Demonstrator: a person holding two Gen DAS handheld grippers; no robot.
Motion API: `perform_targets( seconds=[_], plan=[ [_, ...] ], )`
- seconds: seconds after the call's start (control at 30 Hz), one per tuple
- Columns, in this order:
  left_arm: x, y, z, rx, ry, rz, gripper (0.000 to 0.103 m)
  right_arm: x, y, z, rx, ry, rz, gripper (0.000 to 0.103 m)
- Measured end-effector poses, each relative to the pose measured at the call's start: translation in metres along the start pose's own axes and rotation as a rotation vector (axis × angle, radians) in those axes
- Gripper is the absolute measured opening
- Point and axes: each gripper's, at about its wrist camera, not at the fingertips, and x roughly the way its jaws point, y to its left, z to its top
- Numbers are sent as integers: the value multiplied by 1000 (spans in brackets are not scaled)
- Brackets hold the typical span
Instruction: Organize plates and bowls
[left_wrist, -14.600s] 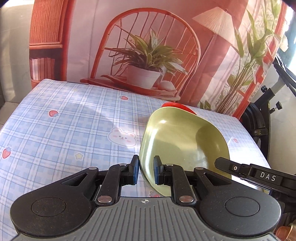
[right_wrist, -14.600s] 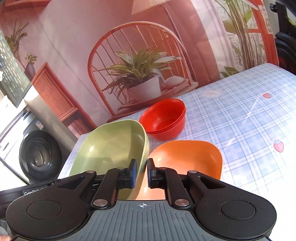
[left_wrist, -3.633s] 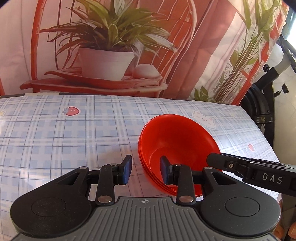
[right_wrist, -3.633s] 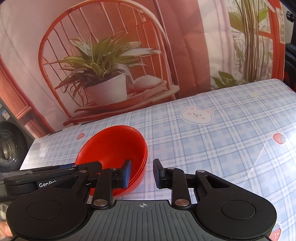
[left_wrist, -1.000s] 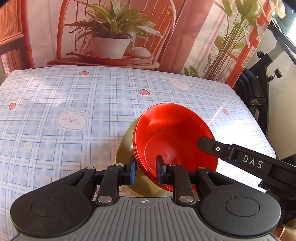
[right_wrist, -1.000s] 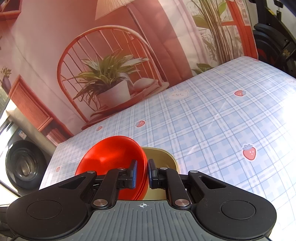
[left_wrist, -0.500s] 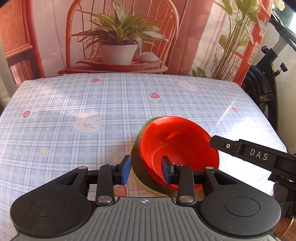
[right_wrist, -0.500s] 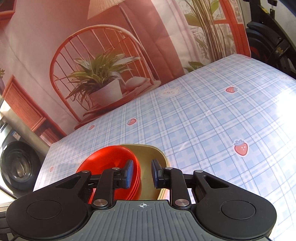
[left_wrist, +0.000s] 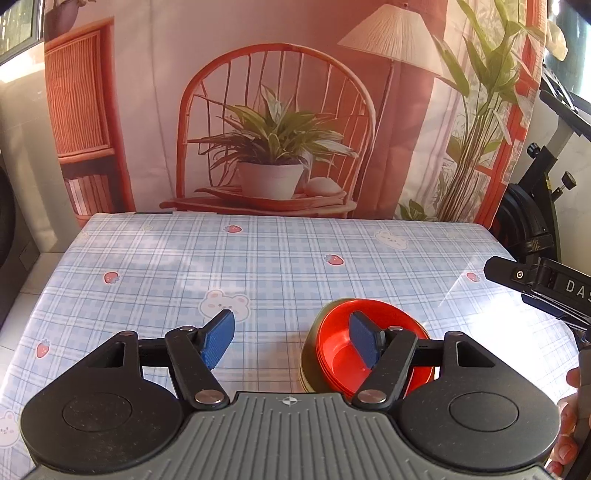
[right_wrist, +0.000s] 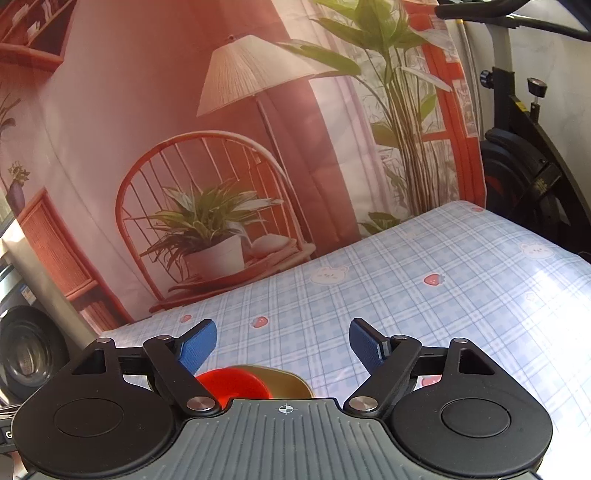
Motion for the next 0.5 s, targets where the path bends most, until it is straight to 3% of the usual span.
perform_targets(
  seconds=[0.03, 0.2, 0.23, 0.37, 0.5],
  plan=[
    [-6, 0, 0, 2, -18, 10, 78, -5, 1, 2, -3, -13, 5, 97],
    [-37, 0, 3, 34, -89, 73, 83, -27, 14, 13, -51, -40, 11, 98],
    [-46, 0, 4, 44, -107, 93, 83, -32, 18, 14, -66, -56, 8, 103],
    [-81, 0, 6, 44, -200, 172, 83, -53, 33, 19, -110, -75, 37, 103],
    [-110, 2, 9, 31, -249, 191, 84, -77, 49, 24, -140, -107, 53, 103]
  ],
)
